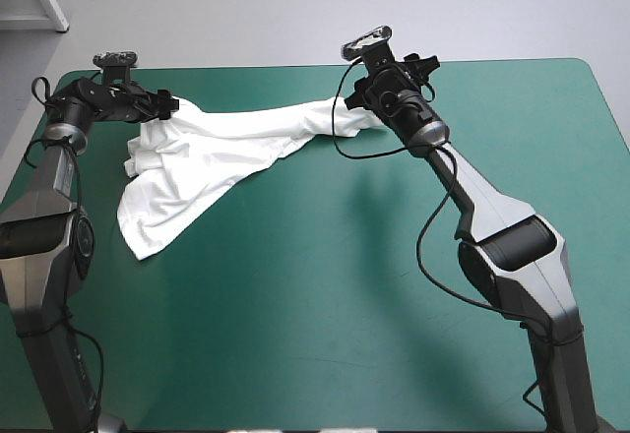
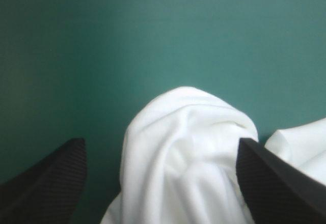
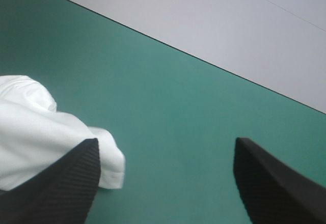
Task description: Fold the cloth
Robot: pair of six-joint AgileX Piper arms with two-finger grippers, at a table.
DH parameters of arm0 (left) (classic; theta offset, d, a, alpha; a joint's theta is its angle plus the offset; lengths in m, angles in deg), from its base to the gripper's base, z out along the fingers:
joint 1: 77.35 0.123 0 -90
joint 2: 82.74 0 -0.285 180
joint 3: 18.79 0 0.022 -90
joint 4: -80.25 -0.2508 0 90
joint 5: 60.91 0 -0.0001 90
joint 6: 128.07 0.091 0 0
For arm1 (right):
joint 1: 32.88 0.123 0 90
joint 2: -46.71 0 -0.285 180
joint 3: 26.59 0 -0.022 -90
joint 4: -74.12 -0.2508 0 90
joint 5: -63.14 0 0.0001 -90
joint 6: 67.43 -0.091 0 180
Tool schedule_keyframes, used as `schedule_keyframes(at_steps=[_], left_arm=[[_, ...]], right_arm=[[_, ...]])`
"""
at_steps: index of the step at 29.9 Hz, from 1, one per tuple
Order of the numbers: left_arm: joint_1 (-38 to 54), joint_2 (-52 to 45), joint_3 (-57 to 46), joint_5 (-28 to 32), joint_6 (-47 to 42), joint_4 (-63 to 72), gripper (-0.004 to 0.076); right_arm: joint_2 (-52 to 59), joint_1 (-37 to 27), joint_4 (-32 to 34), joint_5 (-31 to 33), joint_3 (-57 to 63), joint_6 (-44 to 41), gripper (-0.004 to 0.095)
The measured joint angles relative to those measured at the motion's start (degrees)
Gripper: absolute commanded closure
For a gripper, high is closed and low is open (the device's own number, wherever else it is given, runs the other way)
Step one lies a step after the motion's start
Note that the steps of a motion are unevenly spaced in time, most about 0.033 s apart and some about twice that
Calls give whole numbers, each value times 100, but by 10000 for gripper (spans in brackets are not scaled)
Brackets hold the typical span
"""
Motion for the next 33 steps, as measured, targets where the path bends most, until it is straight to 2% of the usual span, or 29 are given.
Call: schedule_keyframes(at_steps=[5, 7, 11, 14, 17, 19, 25, 33], left_arm=[[0, -239, 502, -434, 0, -101, 79], [0, -514, 783, -740, 0, -152, 79], [0, -1306, 1121, -1539, -294, -439, 79], [0, -1927, 1197, -2355, -712, -836, 79], [0, -2323, 1210, -3067, -1068, -1156, 92], [0, -2529, 1098, -3233, -1220, -1291, 102], [0, -3352, -188, -3234, -1329, -1383, 108], [0, -4716, -2567, -3239, -1353, -1779, 108]], right_arm=[[383, 0, -65, 501, 0, 31, 126], [696, 0, -279, 786, 0, 199, 126], [1421, 0, -1003, 1638, 0, 786, 128], [1865, 0, -1537, 2212, 0, 1055, 164], [2269, 0, -2114, 2340, 110, 1242, 205], [2543, 0, -2385, 2385, 296, 1290, 225], [3362, 0, -2840, 2400, 1492, 1360, 233], [4247, 0, -2826, 2308, 2999, 1397, 233]])
